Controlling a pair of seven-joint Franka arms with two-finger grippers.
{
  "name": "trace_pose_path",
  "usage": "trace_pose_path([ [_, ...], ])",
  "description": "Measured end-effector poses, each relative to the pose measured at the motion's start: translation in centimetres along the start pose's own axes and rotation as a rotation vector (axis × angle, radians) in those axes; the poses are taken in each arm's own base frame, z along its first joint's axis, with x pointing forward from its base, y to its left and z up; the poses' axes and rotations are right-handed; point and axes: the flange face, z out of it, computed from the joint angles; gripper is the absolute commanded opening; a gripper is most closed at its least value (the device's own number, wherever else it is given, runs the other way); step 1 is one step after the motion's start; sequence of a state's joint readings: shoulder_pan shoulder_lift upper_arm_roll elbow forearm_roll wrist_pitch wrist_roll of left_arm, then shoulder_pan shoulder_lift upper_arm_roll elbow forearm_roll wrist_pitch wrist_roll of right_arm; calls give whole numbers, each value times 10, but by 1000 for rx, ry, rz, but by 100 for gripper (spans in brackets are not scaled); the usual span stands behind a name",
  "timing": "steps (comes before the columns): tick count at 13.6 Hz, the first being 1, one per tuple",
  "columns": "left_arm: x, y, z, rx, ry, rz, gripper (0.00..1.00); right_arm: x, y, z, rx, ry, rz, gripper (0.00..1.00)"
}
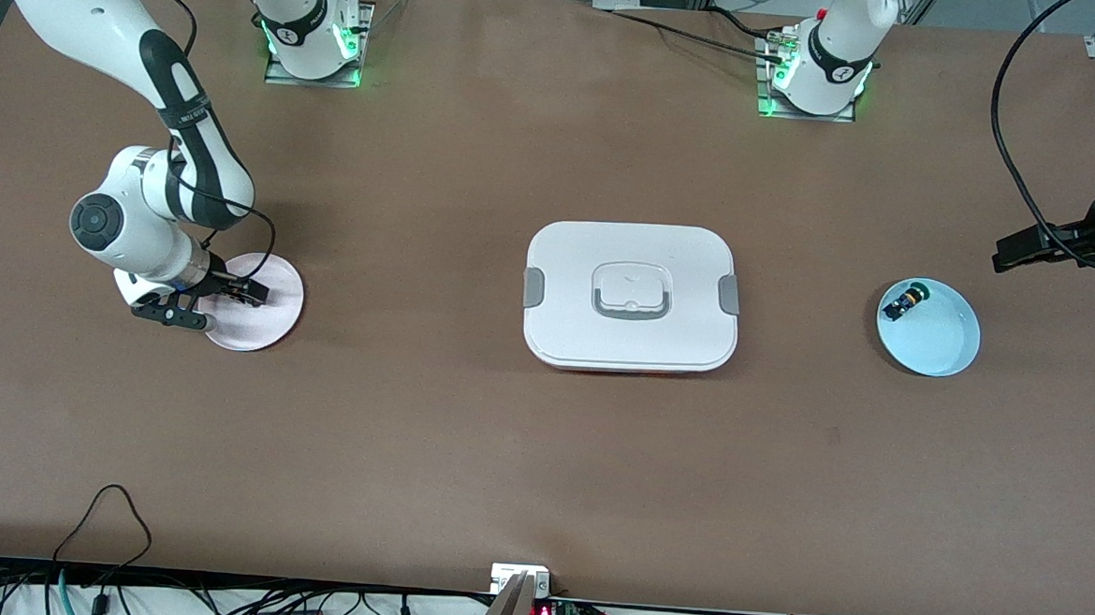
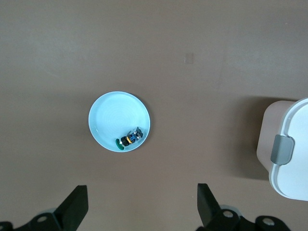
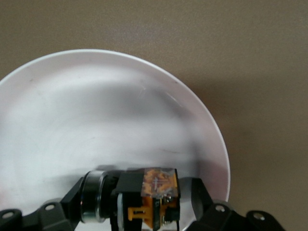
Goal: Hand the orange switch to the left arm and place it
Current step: 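Lift the orange switch off the white plate with the right gripper, then carry the switch above the box while the left gripper reaches toward it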
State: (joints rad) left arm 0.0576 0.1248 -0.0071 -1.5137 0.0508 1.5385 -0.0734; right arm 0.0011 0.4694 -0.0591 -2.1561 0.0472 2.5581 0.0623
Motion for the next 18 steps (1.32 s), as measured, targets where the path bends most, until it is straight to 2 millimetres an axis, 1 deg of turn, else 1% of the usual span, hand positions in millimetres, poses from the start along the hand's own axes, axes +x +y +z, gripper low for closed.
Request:
trace_pose_path([
  [1,0,0,0,0,0,0,100,0,-2,0,0,1,-4,21],
  [2,0,0,0,0,0,0,100,1,-6,-2,0,5,-10,19],
  [5,0,0,0,0,0,0,100,3,-26,-12,-2,-31,-30,17],
  [6,0,0,0,0,0,0,100,5,-33,-20,-4,-58,-38,16],
  [7,0,0,0,0,0,0,100,10,-40,-33,-5,-88,-48,16],
  [8,0,0,0,0,0,0,100,16,-48,-52,-5,-116,-59,16],
  [9,0,0,0,0,0,0,100,23,-57,-74,-6,-135,-74,16],
  [11,0,0,0,0,0,0,100,31,-83,-124,-4,-143,-115,17],
  [12,0,0,0,0,0,0,100,32,-99,-149,1,-131,-142,19],
  [15,0,0,0,0,0,0,100,22,-147,-219,24,-68,-241,18],
  [16,0,0,0,0,0,0,100,16,-161,-240,34,-41,-291,18],
  [18,0,0,0,0,0,0,100,-4,-191,-277,61,-7,-380,17],
])
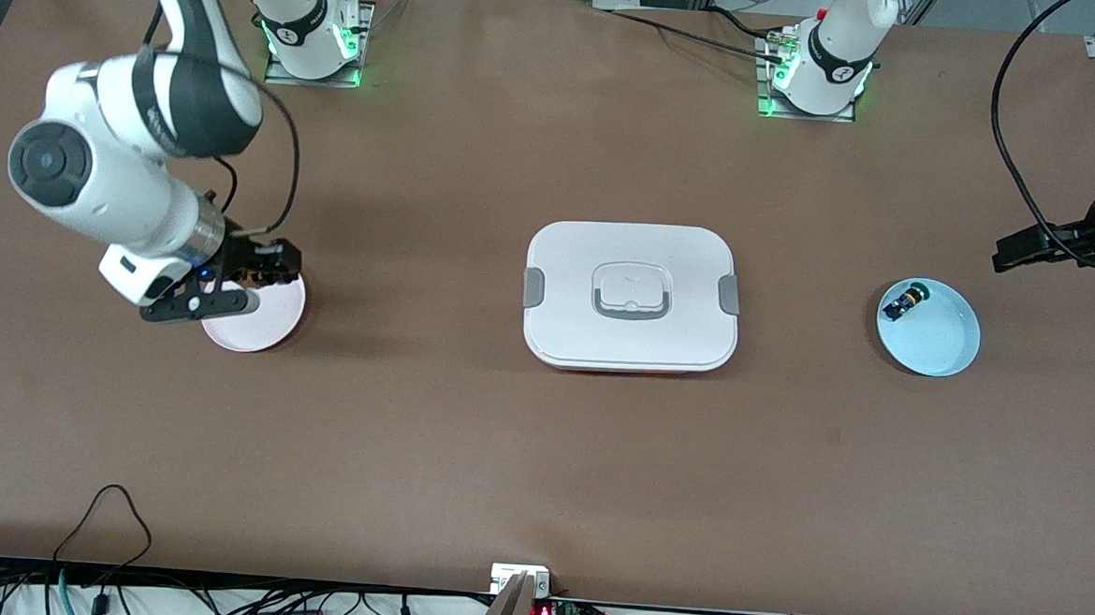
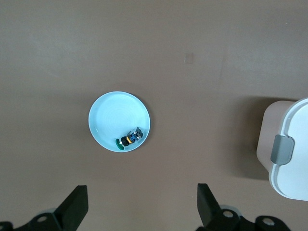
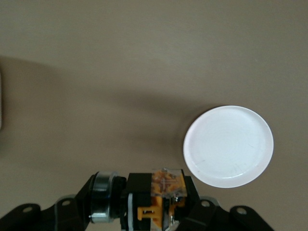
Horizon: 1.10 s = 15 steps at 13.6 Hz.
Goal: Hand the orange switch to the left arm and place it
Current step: 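Carry the switch above the box while the left gripper reaches toward it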
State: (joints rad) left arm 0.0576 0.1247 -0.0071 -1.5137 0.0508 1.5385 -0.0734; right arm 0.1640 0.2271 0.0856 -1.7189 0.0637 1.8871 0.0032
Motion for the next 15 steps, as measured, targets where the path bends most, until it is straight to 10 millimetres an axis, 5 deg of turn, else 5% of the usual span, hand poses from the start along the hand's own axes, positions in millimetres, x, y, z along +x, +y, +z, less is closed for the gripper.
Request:
trace_pose_path([
  [3,0,0,0,0,0,0,100,-8,-47,-51,128,86,-170,16],
  [7,0,0,0,0,0,0,100,-11,-78,-106,293,229,-428,16],
  [12,-1,8,0,-80,-7,0,100,-7,-126,-122,429,472,-858,17],
  [15,-3,30,1,-313,-45,-1,100,0,-142,-112,541,622,-1076,18],
])
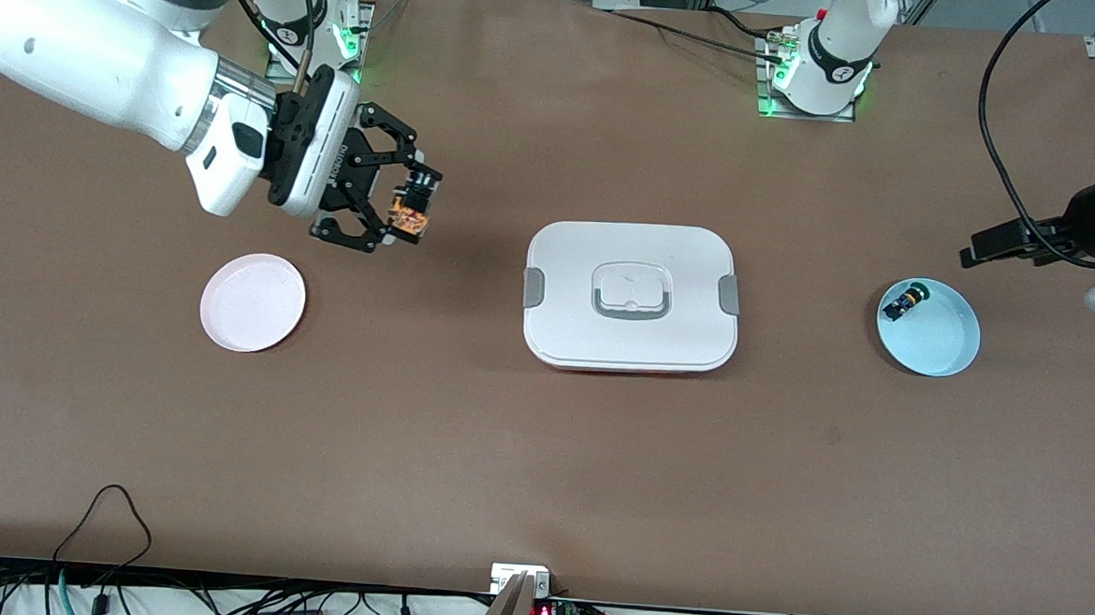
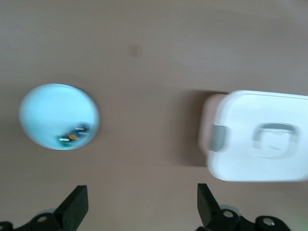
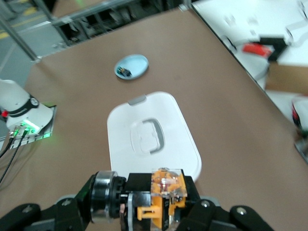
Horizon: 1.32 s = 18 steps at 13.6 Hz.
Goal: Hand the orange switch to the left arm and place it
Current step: 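Carry the switch above the box while the left gripper reaches toward it, then grasp the switch with the left gripper from the right gripper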
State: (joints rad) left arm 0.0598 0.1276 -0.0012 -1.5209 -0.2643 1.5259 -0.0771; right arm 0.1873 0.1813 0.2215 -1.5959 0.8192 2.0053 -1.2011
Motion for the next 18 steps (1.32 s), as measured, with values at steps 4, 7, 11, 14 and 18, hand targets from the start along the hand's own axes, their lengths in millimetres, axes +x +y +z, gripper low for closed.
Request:
trace_pose_path([
  [4,10,37,38,-493,-115,-49,100,-5,14,39,75,243,-221,18],
  [7,24,53,77,-912,-192,-178,100,-2,16,65,111,452,-201,18],
  [11,21,134,126,-1297,-128,-225,100,4,6,134,71,570,-96,17],
  [14,-5,212,149,-1295,-64,-245,100,15,-5,162,55,600,-43,17],
  [18,-16,232,161,-1267,-16,-218,100,25,-8,163,51,642,-16,17],
])
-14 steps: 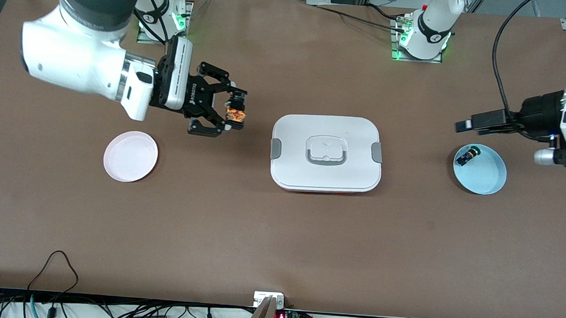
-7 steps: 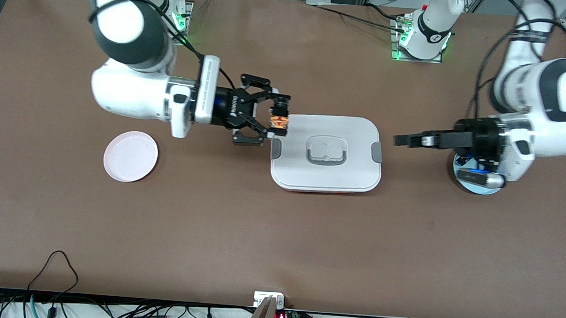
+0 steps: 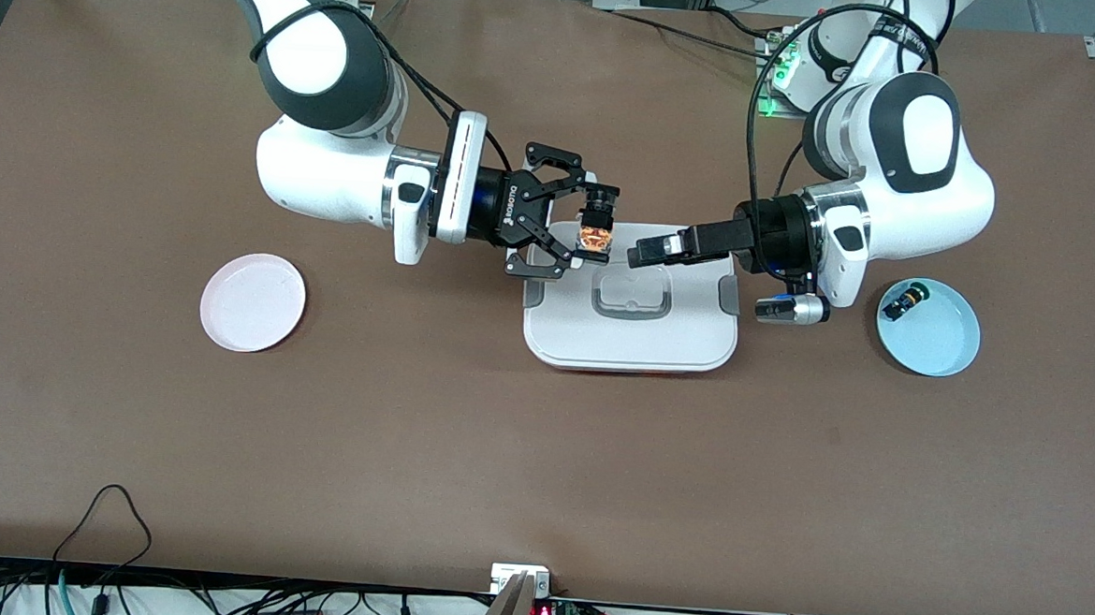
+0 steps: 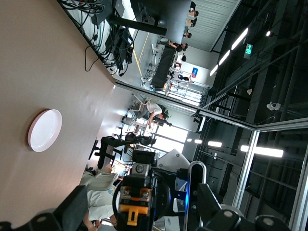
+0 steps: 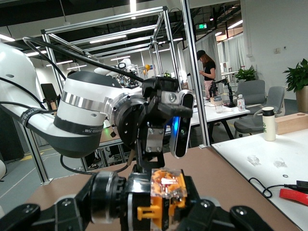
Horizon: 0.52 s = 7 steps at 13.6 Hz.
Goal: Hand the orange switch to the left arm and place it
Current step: 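Grasp the switch with the left gripper from the right gripper, then open the right gripper and withdraw while the left gripper pulls the switch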
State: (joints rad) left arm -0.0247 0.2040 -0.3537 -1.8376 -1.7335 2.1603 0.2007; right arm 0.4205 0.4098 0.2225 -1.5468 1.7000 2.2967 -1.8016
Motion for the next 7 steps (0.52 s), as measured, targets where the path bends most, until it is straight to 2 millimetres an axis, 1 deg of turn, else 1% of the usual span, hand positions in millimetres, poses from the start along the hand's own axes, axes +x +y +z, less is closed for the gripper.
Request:
trace_pose_path([
  [1,-1,-2,3,4,3,0,95,1,1,-1,-3,8,5,17],
  [2,-5,-4,9,10,10,-2,94,1,1,-1,-5,15,11,17],
  [4,-18,-6,26,4,19,-17,84,1,1,-1,-7,19,15,17],
  [5,-24,-7,33,3,16,-22,69,1,1,-1,-7,19,16,17],
  [6,-27,-8,37,3,14,-24,46,1,1,-1,-7,20,16,18],
  [7,-28,-8,38,3,13,-25,29,1,1,-1,-6,19,16,18],
])
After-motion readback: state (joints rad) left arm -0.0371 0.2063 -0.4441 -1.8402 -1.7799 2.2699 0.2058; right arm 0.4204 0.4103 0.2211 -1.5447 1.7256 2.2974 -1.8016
